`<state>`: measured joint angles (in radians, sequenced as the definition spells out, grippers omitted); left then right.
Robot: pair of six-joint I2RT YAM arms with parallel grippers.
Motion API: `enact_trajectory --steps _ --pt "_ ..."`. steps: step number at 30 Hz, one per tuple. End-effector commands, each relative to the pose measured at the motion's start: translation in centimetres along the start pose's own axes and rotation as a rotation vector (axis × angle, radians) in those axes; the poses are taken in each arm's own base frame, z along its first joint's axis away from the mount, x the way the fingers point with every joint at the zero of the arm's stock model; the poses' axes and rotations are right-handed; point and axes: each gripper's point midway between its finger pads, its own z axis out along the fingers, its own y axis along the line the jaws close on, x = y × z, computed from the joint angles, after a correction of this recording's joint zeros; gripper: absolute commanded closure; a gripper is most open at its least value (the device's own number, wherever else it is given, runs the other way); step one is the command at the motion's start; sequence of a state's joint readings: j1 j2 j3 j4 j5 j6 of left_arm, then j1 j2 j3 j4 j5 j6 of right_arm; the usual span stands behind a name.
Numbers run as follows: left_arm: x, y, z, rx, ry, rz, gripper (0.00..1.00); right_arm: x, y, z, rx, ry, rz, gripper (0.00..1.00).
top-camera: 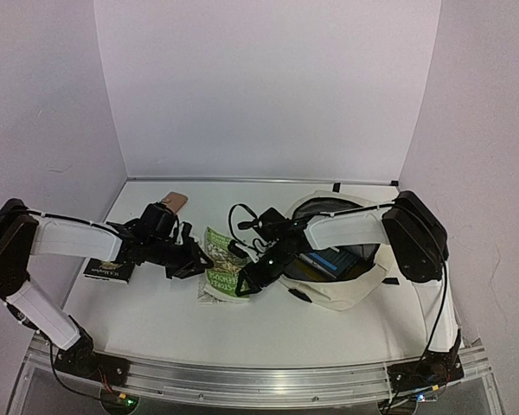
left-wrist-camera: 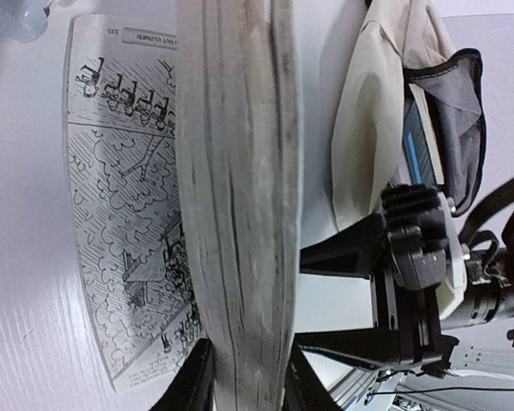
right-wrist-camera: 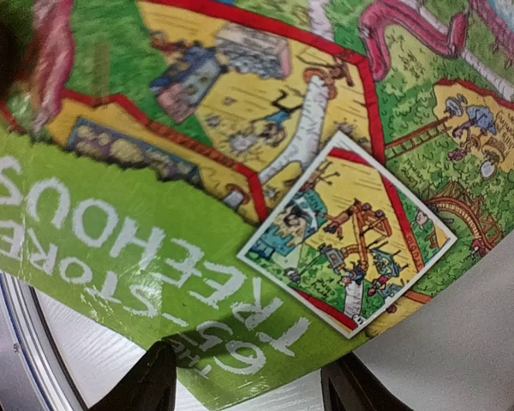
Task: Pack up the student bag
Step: Pick up the book from the center of the board.
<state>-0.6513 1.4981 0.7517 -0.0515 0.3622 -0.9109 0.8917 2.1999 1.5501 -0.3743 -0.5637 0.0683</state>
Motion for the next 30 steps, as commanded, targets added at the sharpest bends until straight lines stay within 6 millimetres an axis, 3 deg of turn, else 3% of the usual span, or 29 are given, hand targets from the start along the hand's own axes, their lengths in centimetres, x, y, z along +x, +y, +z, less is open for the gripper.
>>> enact_trajectory --steps 1,6,10,13,15,19,22,25,30 --pt "-0.7 -1.7 2.8 0.086 0.025 0.025 0.68 -2.2 1.4 -0.1 -0.031 -0.064 -0.069 0.43" --pt "-0.9 -1.0 4.4 0.063 0.039 0.006 0.61 -2.2 1.4 -0.3 -0.028 -0.065 -0.077 0.43" --pt "-1.0 -0.9 3.7 0.041 0.042 0.016 0.79 -2.7 1.8 -0.8 -0.029 -0.079 -0.084 0.43" --pt "-1.6 -1.5 1.7 0.047 0.004 0.028 0.92 -3.8 2.7 -2.5 -0.033 -0.113 -0.101 0.4" --pt "-2.0 -2.0 0.3 0.06 -0.024 0.025 0.98 -4.9 3.5 -4.5 -0.035 -0.147 -0.116 0.35" --pt "-3.0 -4.3 -2.7 0.128 -0.079 0.039 1.0 -7.2 4.5 -9.9 -0.046 -0.229 -0.11 0.19" --pt "-4.0 -6.6 -4.6 0.185 -0.126 0.057 1.0 -8.9 3.7 -14.6 -0.028 -0.295 -0.085 0.1" --pt "-5.0 -9.1 -6.1 0.252 -0.164 0.059 1.0 -9.4 1.6 -19.3 0.092 -0.342 -0.119 0.06" --pt "-6.6 -12.8 -7.5 0.378 -0.204 0.04 1.0 -6.8 -5.3 -24.1 0.424 -0.282 -0.131 0.08"
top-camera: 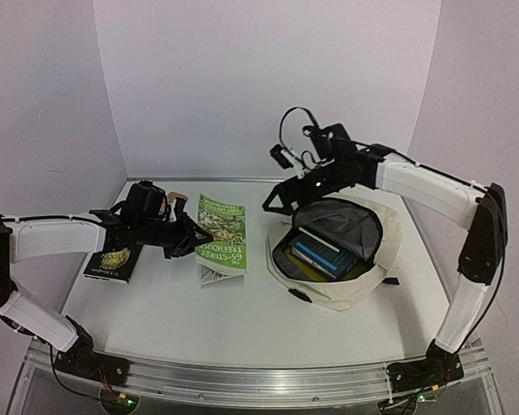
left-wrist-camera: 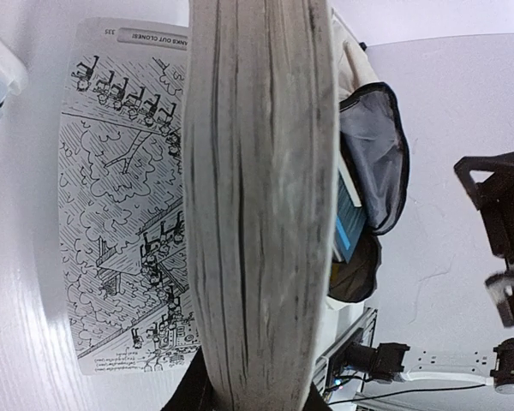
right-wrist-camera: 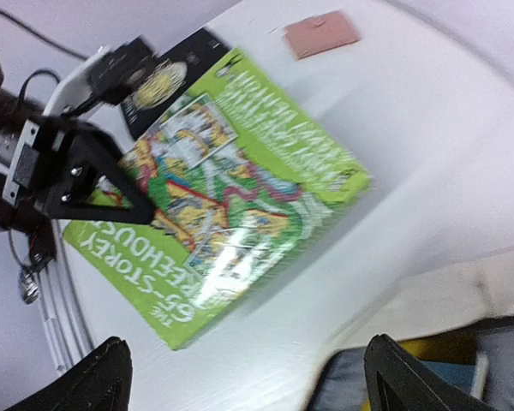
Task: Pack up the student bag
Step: Pick up the book from the center of the board, then place the book in the student bag.
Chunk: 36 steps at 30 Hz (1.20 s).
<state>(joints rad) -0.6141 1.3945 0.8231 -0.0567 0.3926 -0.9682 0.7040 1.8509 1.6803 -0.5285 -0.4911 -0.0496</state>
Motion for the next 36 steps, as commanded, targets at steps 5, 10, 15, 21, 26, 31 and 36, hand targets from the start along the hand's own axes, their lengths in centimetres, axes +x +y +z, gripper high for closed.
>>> enact_trajectory --steps 5,10,15,21,26,31,36 --pt "-3.9 -10.8 -1.9 0.309 -0.094 0.061 1.0 5.9 -10.8 -6.6 0.465 0.221 -0.112 0.27" --pt "-3.5 -11.8 -1.0 0.33 -0.055 0.068 1.0 10.4 -13.2 -6.7 0.517 0.37 -0.132 0.36" --pt "-3.0 -12.0 -0.4 0.337 -0.026 0.067 1.0 13.8 -15.9 -6.5 0.576 0.501 -0.154 0.4" --pt "-2.5 -12.0 -0.7 0.343 -0.022 0.062 1.0 16.6 -17.3 -5.1 0.57 0.607 -0.179 0.42" --pt "-2.4 -11.7 -1.3 0.33 -0.031 0.063 1.0 18.0 -17.4 -3.7 0.533 0.644 -0.176 0.54" --pt "-1.9 -11.3 -1.7 0.322 -0.023 0.058 1.0 15.0 -16.5 -2.9 0.483 0.547 -0.138 1.0" --pt "-1.4 -11.2 -1.9 0.324 -0.003 0.05 1.0 10.1 -14.0 -0.9 0.365 0.401 -0.022 1.0"
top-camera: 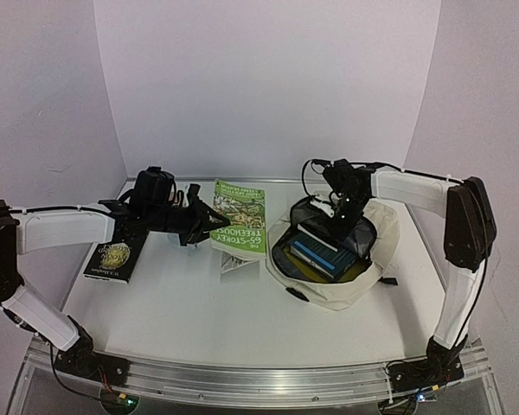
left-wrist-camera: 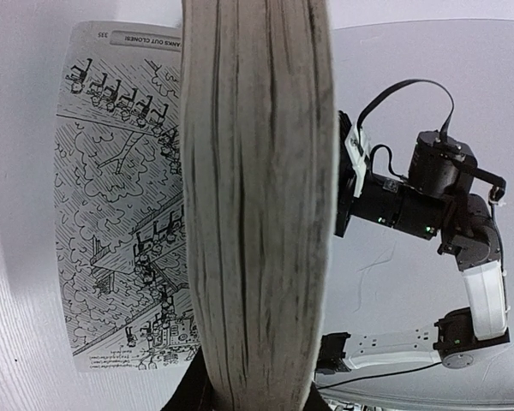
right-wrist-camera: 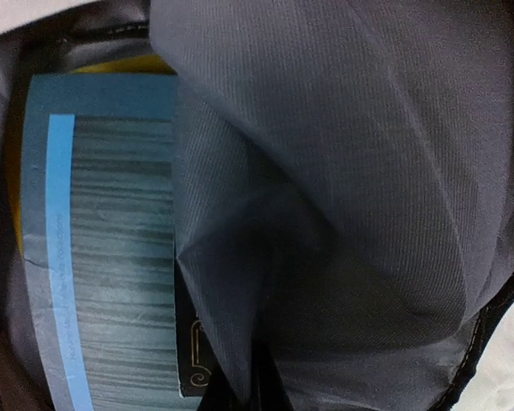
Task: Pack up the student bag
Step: Place the book in the student bag.
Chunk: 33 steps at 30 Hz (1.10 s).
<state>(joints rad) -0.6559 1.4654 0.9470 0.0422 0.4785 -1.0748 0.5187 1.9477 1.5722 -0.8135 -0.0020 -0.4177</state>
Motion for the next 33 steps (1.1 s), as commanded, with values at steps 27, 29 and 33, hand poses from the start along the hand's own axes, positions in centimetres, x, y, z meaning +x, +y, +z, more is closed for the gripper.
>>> enact_trajectory --steps 27,29,33 --pt "-6.7 -6.3 9.7 0.205 -0.066 -0.016 1.0 -13.1 8.0 -8.9 -0.464 -0.373 0.183 1.0" --pt "-7.9 -6.0 10.0 0.186 -0.125 -0.032 1.0 -13.6 8.1 -9.0 -0.465 -0.381 0.187 1.0" --pt "-7.5 -5.6 13.8 0.215 -0.069 -0.05 1.0 -15.6 7.2 -9.8 -0.437 -0.429 0.203 1.0"
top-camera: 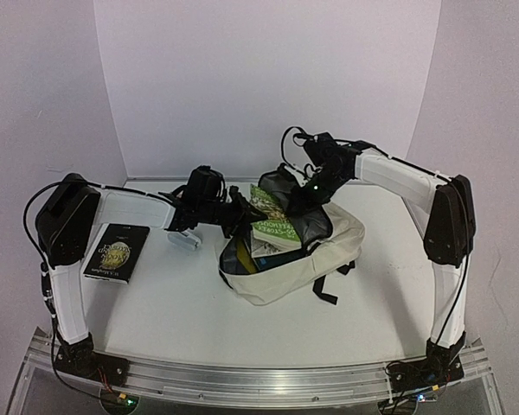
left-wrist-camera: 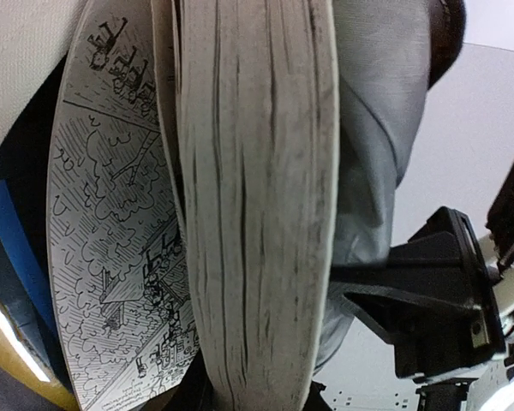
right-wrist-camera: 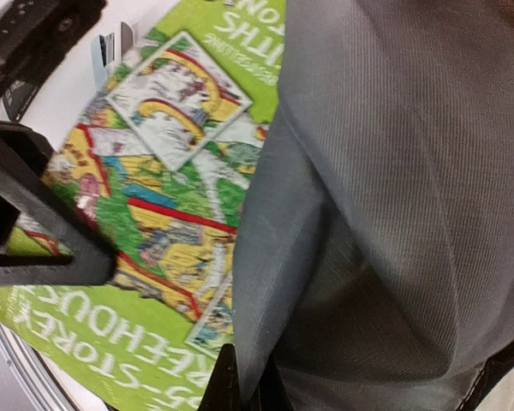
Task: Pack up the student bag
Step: Place the book in the student bag.
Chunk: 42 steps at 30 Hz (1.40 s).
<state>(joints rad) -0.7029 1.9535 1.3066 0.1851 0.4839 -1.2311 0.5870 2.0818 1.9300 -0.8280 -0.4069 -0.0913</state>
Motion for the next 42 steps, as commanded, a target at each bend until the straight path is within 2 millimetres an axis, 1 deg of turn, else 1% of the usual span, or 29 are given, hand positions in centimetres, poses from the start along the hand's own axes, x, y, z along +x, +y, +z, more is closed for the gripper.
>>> enact_trajectory --steps 1,3,4,6,10,13,15,18,21,23,27,29,31,33,34,35,36,37,40,42 --pt "-2.8 -6.3 2.9 0.198 -0.067 0.087 1.0 -4.6 3.4 -2.5 -0.072 -0.133 -0.043 1.0" --pt "-1.4 -6.0 4.5 0.191 -0.015 0.09 0.98 -5.2 3.0 -2.5 -0.055 -0.146 -0.04 1.0" --pt "-0.9 -5.8 4.9 0.186 0.001 0.087 0.93 -5.4 2.9 -2.5 -0.05 -0.151 -0.038 1.0" --pt "-0.3 -4.9 4.8 0.166 0.006 0.082 0.74 -5.4 2.8 -2.5 -0.049 -0.151 -0.037 1.0" --pt "-0.7 -4.4 1.9 0.081 -0.065 0.119 0.49 -4.6 2.8 -2.5 -0.058 -0.136 -0.044 1.0" --pt "-1.0 -4.3 0.0 -0.003 -0.087 0.153 0.41 -4.0 3.0 -2.6 -0.063 -0.126 -0.056 1.0" --pt "-1.1 -4.0 -1.0 -0.041 -0.091 0.164 0.39 -3.8 3.1 -2.8 -0.064 -0.124 -0.063 1.0" --pt "-1.1 -2.7 -1.2 -0.075 -0.077 0.141 0.43 -3.6 3.3 -3.1 -0.072 -0.125 -0.066 1.0" --pt "-0.9 -1.6 0.0 -0.092 -0.03 0.123 0.53 -3.5 3.5 -3.4 -0.079 -0.127 -0.063 1.0" --pt "-0.9 -1.0 0.9 -0.108 -0.016 0.112 0.57 -3.6 3.6 -3.6 -0.08 -0.13 -0.064 1.0" --pt "-1.5 -0.1 2.0 -0.131 -0.022 0.097 0.61 -3.5 3.8 -3.9 -0.084 -0.132 -0.064 1.0" --pt "-1.7 -0.3 3.1 -0.121 -0.007 0.106 0.65 -3.5 3.8 -4.0 -0.086 -0.134 -0.066 1.0" --pt "-1.5 -0.5 4.4 -0.108 0.025 0.122 0.73 -3.4 3.8 -3.9 -0.087 -0.132 -0.064 1.0" --pt "-1.2 -1.2 6.2 -0.081 0.062 0.152 0.79 -3.4 3.8 -4.0 -0.084 -0.133 -0.066 1.0" --pt "-1.0 -2.2 6.8 -0.056 0.073 0.168 0.82 -3.4 3.7 -4.0 -0.08 -0.133 -0.069 1.0" --pt "-0.7 -2.0 7.8 -0.046 0.095 0.172 0.84 -3.4 3.7 -4.1 -0.076 -0.134 -0.071 1.0" --pt "-0.6 -2.4 8.6 -0.026 0.112 0.18 0.86 -3.4 3.6 -4.2 -0.073 -0.135 -0.074 1.0" --pt "-0.4 -3.3 9.2 0.001 0.127 0.19 0.88 -3.4 3.5 -4.2 -0.07 -0.136 -0.073 1.0" --pt "0.6 -3.3 11.5 0.032 0.181 0.18 0.94 -3.5 2.9 -4.6 -0.061 -0.141 -0.062 1.0" --pt "0.8 -3.7 12.2 0.052 0.198 0.181 0.95 -3.6 1.9 -5.1 -0.048 -0.15 -0.046 1.0"
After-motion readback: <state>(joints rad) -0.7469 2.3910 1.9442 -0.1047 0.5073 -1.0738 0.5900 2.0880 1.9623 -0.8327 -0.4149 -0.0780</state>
